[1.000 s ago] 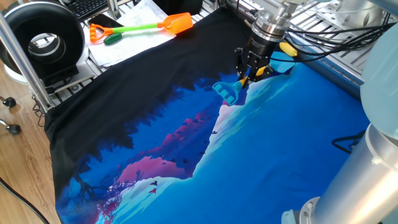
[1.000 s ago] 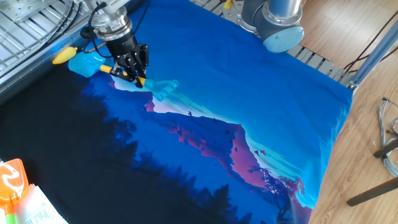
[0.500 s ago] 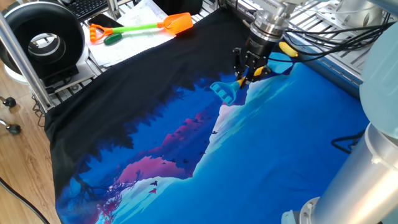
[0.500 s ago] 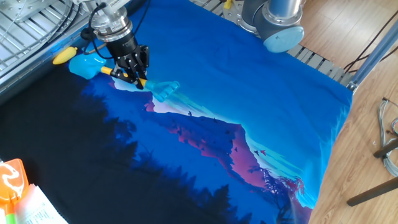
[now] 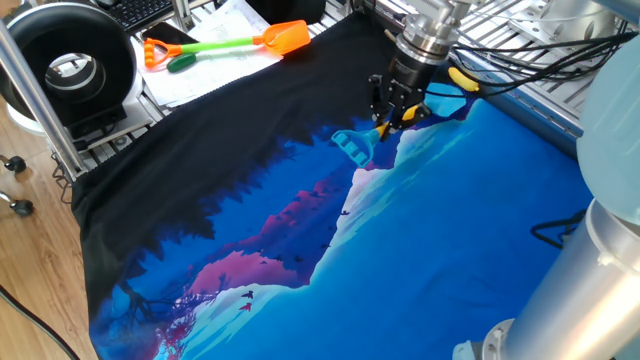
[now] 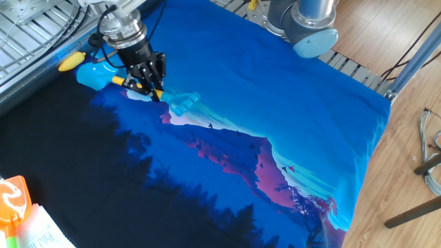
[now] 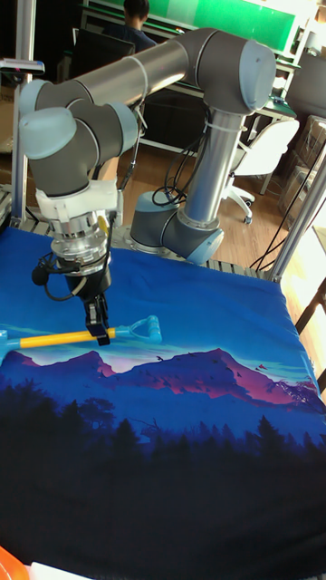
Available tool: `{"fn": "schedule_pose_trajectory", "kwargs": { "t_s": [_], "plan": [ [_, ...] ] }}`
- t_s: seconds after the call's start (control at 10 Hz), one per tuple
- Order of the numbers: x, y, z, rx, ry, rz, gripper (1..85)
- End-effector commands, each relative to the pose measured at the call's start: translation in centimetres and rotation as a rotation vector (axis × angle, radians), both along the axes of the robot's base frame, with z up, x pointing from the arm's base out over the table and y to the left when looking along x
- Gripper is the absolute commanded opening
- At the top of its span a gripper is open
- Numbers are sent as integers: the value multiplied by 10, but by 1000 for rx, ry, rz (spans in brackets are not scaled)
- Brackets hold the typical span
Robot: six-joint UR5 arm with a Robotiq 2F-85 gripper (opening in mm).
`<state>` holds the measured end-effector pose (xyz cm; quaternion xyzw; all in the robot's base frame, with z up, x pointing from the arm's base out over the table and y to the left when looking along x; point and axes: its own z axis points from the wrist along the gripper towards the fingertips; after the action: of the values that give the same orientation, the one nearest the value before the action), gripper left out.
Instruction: Use a shovel to scoop up an object
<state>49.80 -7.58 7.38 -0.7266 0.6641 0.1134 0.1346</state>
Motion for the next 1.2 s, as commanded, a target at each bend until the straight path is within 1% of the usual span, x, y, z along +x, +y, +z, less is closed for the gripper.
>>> {"fn": "schedule_pose_trajectory", "kwargs": {
  "t_s": [0.0,0.2,0.3,0.5,0.7,0.9,1.1],
  "plan": [
    [2,-3,-1,3,-3,-24,20],
    [0,-4,-3,18,0,-40,20],
    [-1,-7,-5,18,2,-50,20],
    [-6,-11,-8,32,14,-93,20],
    [-8,-11,-9,41,18,-103,20],
    [-9,-14,-8,40,21,-100,20],
    [-8,-21,-10,22,-2,-73,20]
  ]
}}
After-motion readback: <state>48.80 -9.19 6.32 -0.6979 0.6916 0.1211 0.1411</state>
